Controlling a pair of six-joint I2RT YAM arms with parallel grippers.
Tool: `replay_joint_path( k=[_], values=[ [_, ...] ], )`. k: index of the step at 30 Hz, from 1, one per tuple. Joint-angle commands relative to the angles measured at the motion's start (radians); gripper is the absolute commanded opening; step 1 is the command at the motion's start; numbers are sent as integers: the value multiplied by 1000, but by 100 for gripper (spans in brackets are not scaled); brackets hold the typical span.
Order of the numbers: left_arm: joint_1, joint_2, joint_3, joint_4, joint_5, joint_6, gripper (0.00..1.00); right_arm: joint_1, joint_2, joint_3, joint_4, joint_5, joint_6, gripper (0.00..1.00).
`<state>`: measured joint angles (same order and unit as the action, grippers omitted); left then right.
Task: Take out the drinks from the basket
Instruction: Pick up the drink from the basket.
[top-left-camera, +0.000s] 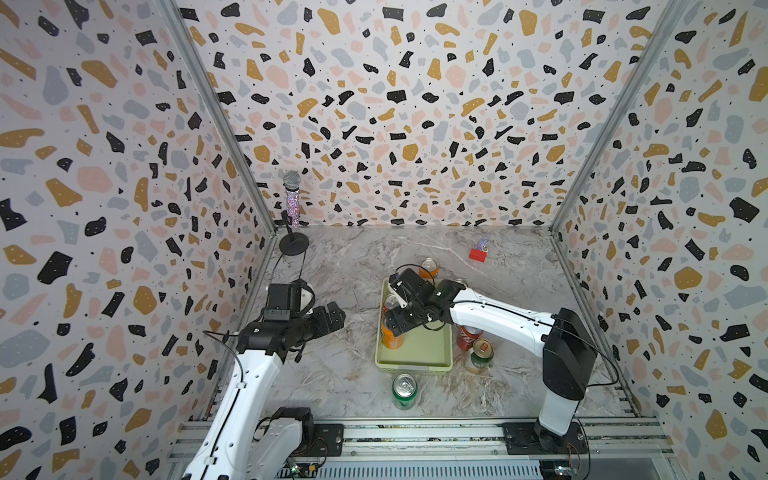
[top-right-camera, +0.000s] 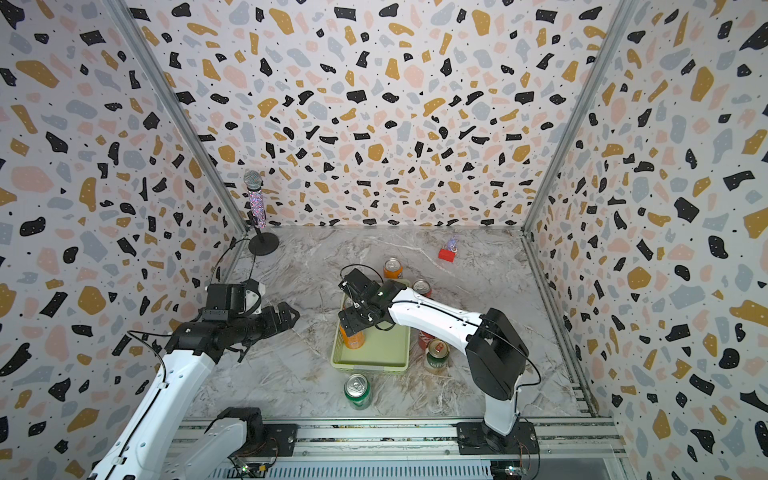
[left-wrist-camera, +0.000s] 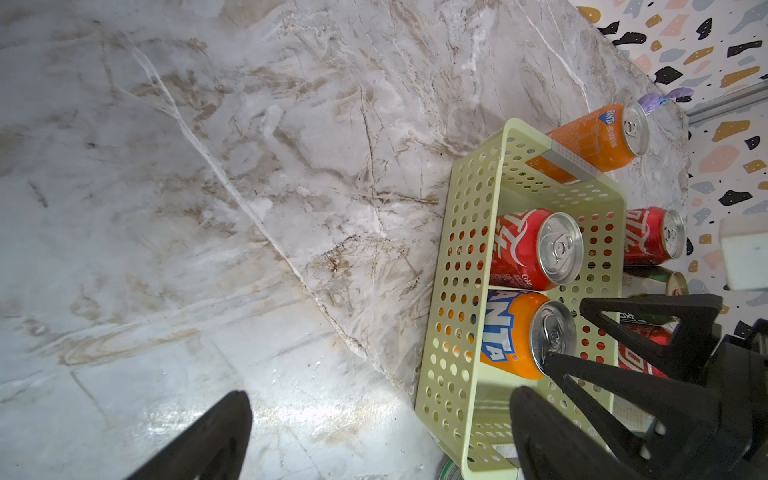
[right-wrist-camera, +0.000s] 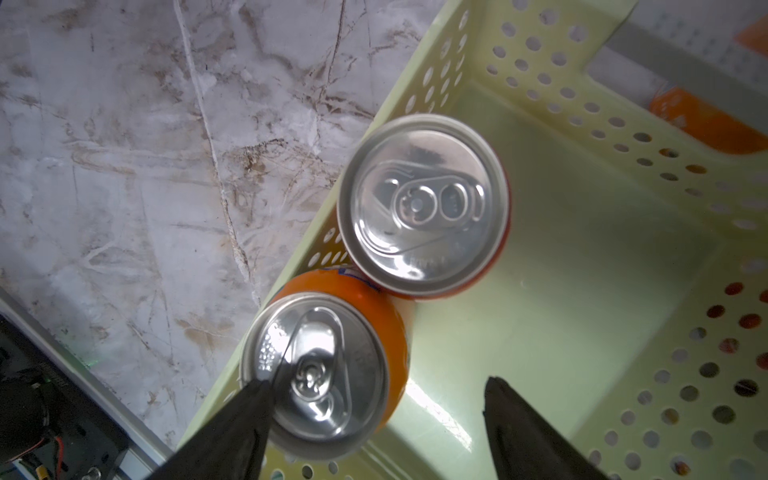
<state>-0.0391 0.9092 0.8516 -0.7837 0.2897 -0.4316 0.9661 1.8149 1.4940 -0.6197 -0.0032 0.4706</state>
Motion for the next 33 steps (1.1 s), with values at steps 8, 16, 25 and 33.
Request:
replay_joint_path(
  k=[8,16,25,33],
  values=[
    [5,8,2,29,21,-2,100,-1,-86,23,-10,12,21,83],
    [5,9,1,29,23,-1,100,15,-12,60,0,2,25,82],
    [5,5,1,29,24,-1,100,19,24,54,-1,58,22,82],
    [5,10,1,29,20,-4,100,24,58,31,25,62,26,81]
  ],
)
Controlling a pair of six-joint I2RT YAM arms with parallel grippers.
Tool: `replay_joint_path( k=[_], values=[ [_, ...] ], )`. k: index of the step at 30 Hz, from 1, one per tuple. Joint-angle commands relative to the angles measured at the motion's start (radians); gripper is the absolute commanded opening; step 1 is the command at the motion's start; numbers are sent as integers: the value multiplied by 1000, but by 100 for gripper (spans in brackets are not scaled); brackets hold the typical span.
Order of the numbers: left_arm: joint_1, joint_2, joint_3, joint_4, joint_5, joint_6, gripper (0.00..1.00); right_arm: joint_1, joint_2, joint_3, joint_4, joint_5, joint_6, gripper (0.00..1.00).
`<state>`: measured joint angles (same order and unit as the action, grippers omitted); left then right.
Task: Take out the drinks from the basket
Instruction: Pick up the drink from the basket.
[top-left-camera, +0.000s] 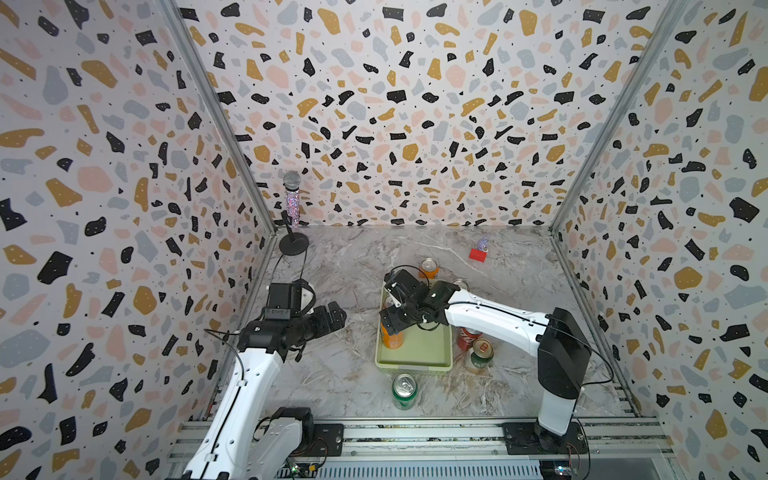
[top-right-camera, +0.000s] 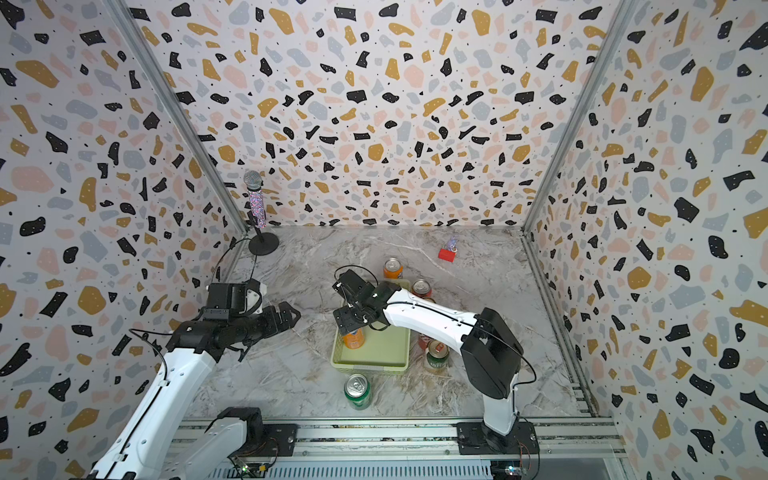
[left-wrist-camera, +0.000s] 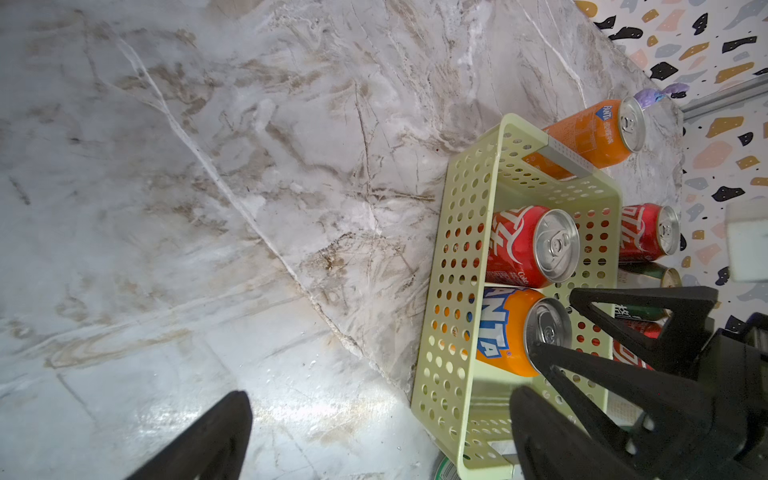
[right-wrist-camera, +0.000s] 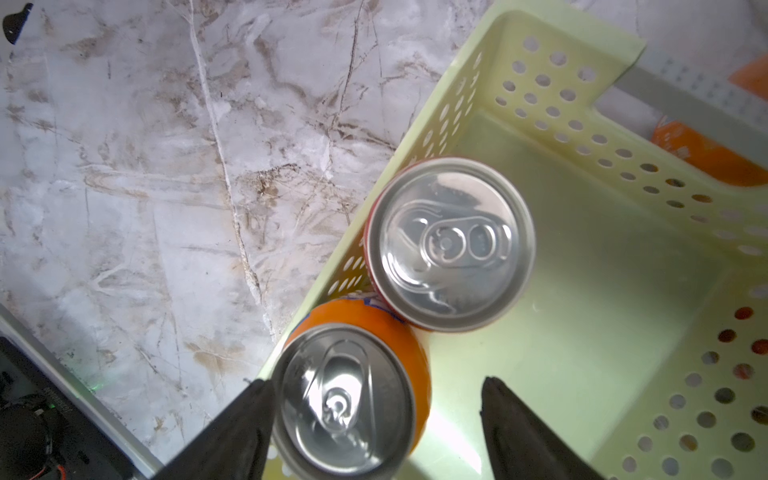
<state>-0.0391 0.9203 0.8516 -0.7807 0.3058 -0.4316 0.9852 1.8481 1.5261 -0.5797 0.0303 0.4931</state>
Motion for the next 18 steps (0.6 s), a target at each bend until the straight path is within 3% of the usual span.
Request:
replay_joint_path(
  k=[1,18],
  values=[
    [5,-2,0,26,3,-3,100,6,25,-5,-16,34,5,81],
    [5,-5,0,26,6,-3,100,-3,-130,-142,-48,133,4,79]
  ],
)
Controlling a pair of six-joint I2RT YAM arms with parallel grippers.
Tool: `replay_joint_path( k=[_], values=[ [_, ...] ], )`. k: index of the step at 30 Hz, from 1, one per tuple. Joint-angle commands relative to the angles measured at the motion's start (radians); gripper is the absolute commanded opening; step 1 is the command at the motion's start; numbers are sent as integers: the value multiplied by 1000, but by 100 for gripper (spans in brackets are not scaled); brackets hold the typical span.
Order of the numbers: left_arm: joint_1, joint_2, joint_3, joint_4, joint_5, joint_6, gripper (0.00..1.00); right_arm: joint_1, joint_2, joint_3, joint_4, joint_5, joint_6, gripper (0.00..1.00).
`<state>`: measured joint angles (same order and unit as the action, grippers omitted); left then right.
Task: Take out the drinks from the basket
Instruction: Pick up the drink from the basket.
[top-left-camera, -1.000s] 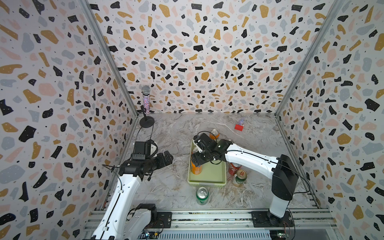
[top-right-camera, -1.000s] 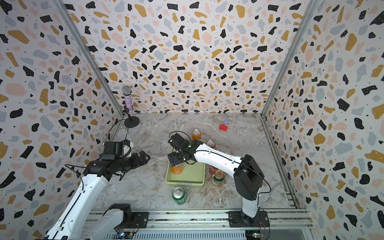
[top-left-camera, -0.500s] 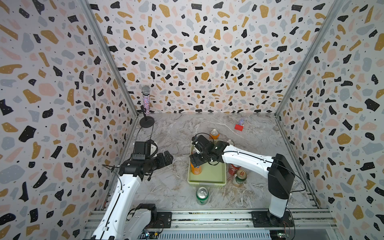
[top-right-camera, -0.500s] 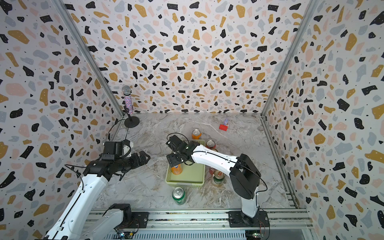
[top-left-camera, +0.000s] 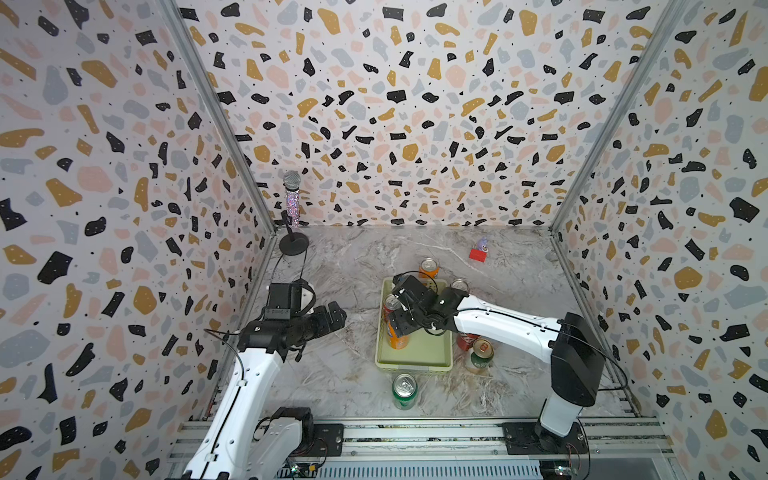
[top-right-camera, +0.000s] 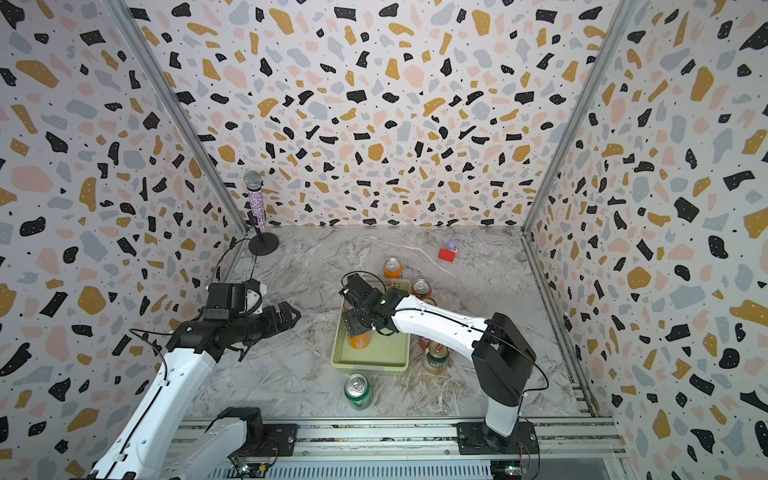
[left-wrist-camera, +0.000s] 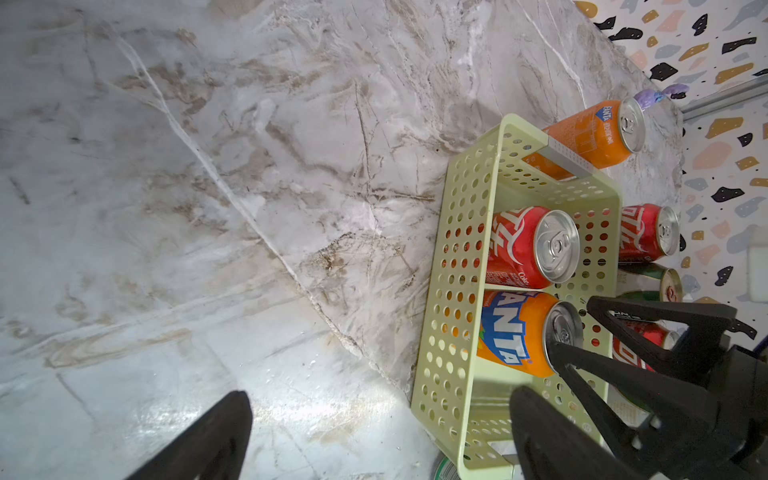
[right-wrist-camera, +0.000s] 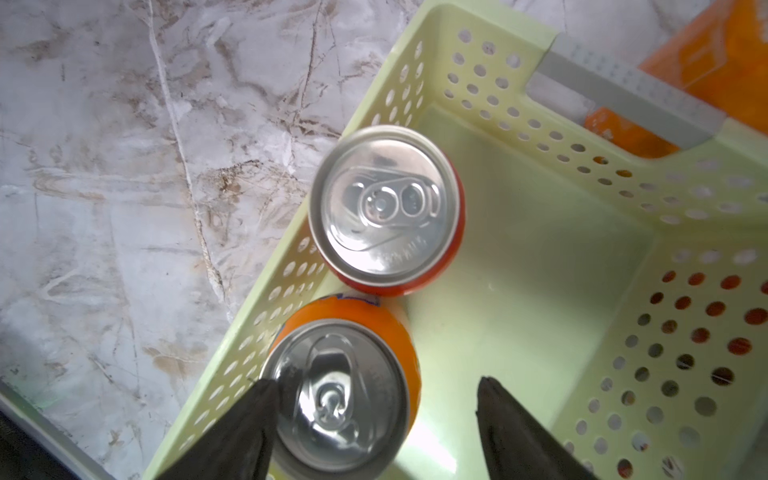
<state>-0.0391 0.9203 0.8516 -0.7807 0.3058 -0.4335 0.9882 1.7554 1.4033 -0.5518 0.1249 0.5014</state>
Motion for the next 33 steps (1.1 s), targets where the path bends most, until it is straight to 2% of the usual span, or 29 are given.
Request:
replay_joint_path(
  k=[1,11,17,33],
  values=[
    [5,-6,0,26,6,-2,100,-6,-44,-16,-73,33,-4,79],
    [5,-8,0,26,4,-2,100,-4,-87,3,6,-66,15,81],
    [5,-9,0,27,3,-1,100,5,-34,19,3,-96,18,82],
    [5,-3,0,26,-4,-1,100,21,84,-1,59,-19,30,80]
  ],
)
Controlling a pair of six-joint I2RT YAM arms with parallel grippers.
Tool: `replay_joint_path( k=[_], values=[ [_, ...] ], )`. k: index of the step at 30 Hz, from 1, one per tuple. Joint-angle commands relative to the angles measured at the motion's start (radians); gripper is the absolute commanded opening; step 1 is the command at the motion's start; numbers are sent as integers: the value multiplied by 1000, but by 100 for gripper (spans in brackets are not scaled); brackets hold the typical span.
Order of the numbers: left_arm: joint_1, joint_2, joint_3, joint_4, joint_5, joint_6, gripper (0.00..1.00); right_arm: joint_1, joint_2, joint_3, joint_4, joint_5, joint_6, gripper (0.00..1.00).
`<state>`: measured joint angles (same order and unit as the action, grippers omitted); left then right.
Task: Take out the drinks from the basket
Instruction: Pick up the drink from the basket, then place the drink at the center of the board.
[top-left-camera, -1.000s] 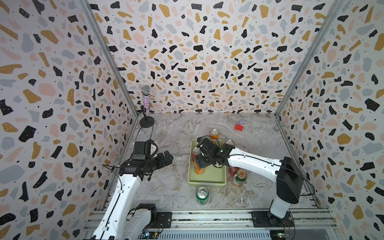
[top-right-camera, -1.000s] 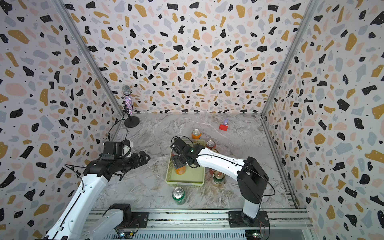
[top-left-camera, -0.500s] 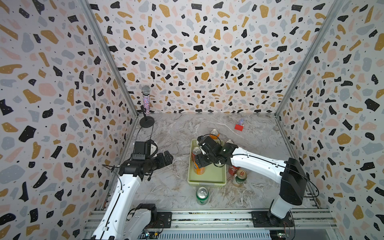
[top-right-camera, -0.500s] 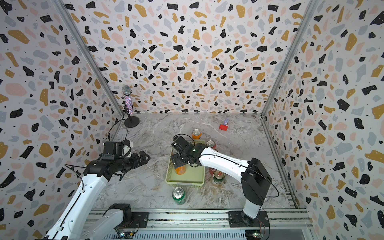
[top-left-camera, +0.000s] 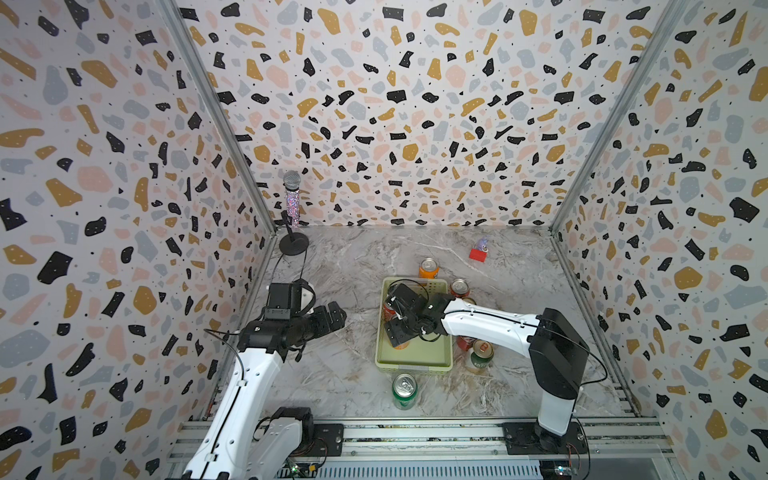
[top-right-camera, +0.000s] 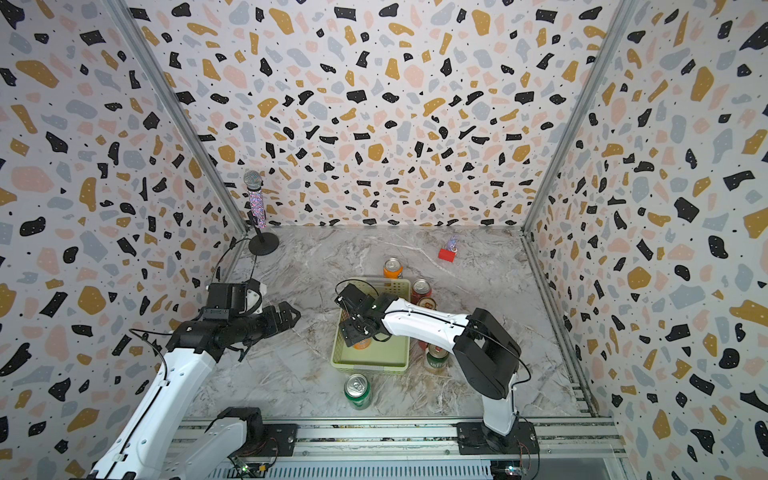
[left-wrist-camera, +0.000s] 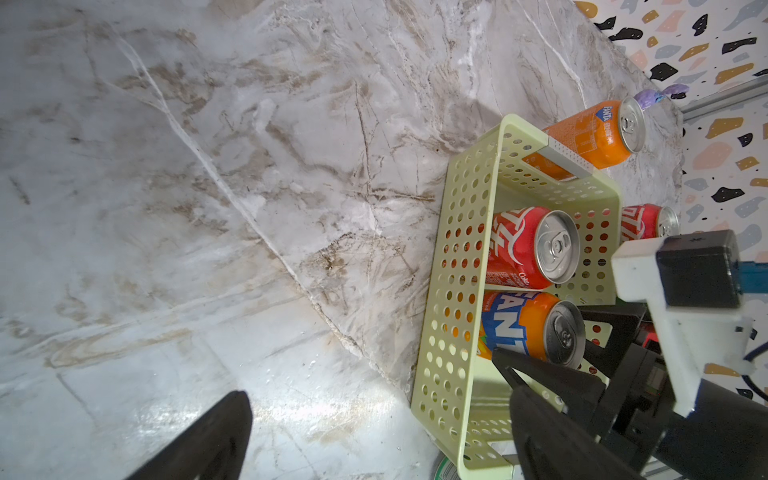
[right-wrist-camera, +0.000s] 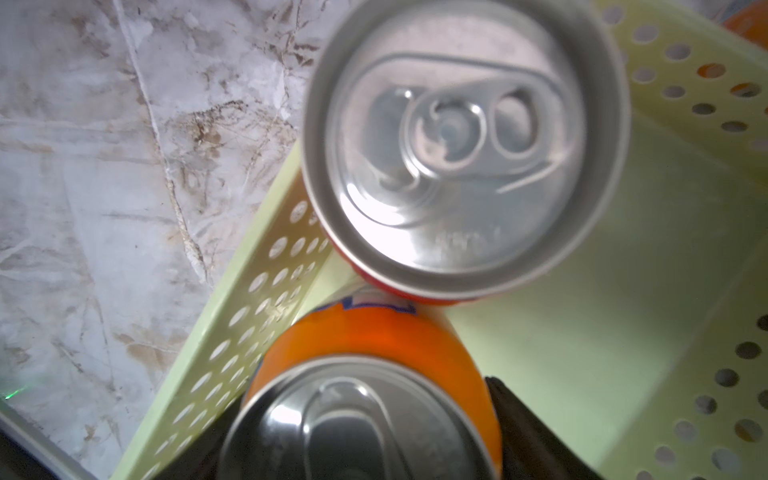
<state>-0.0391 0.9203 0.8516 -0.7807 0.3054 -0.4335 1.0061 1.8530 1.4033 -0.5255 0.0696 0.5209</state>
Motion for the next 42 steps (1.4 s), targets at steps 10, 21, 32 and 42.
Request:
replay_joint_path(
  k=[10,21,32,42],
  values=[
    [5,-7,-1,26,-17,-2,100,4,-18,-7,52,42,-7,56],
    [7,-4,4,13,-91,-4,100,5,-113,-11,-10,54,-39,33],
    [73,5,17,-7,-101,-5,100,5,-222,24,-63,105,-73,24],
    [127,-14,17,-12,-121,-10,100,12,-259,159,-137,104,-140,21]
  ],
)
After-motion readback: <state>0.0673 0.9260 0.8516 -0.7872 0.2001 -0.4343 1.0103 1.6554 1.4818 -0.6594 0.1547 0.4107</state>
